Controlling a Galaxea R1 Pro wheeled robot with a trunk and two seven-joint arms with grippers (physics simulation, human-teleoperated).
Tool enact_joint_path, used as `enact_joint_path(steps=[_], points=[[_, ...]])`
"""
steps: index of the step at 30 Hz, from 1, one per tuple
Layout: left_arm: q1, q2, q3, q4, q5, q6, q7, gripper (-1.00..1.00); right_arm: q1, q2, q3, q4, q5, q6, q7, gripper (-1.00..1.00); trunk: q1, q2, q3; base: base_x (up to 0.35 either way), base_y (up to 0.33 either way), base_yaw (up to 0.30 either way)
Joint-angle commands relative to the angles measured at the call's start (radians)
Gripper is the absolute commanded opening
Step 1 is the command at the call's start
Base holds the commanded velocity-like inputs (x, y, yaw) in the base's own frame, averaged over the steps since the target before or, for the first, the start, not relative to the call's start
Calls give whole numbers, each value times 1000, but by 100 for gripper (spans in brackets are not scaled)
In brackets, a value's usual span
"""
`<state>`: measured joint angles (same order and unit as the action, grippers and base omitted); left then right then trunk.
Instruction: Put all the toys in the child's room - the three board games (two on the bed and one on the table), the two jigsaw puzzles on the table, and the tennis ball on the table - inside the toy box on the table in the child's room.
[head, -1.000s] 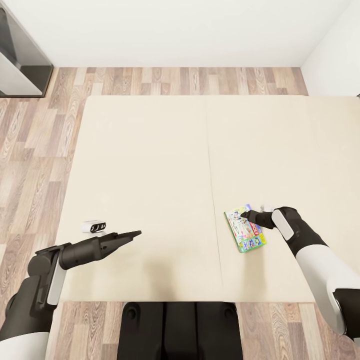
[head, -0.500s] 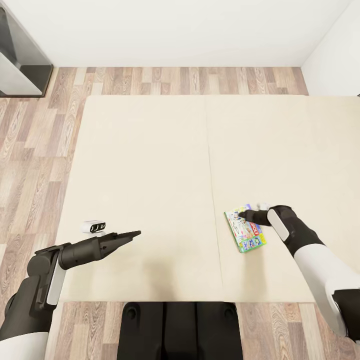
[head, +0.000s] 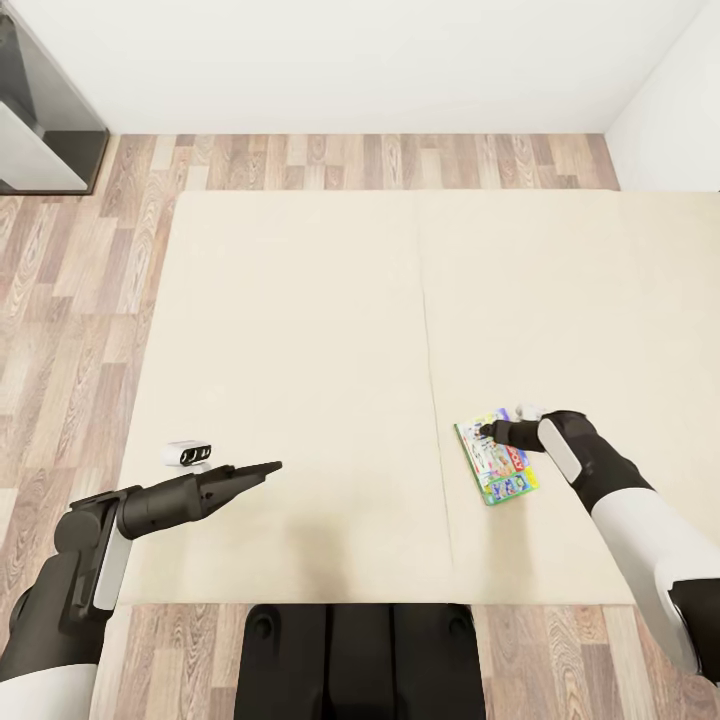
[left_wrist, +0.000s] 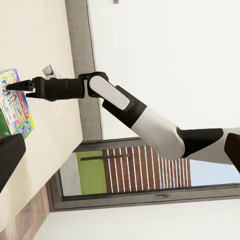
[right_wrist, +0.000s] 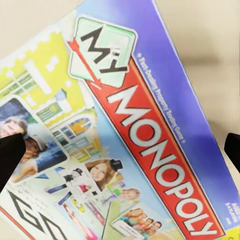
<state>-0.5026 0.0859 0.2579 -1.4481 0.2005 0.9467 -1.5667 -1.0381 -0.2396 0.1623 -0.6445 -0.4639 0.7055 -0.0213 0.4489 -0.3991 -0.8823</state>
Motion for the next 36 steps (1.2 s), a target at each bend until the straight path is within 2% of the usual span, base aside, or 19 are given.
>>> enact_joint_path(steps=[1, 14, 36], points=[[-1, 0, 0, 0, -1, 11, -4, 100, 0, 16, 5, 46, -25, 2, 3, 100, 1, -1, -1, 0, 4, 0], [-1, 0, 0, 0, -1, 10, -4, 100, 0, 12, 5, 46, -25, 3, 42, 100, 1, -1, -1, 0, 0, 0], [-1, 0, 0, 0, -1, 9, -4, 100, 1, 13, 6, 46, -25, 5, 46, 100, 1, -1, -1, 0, 0, 0]])
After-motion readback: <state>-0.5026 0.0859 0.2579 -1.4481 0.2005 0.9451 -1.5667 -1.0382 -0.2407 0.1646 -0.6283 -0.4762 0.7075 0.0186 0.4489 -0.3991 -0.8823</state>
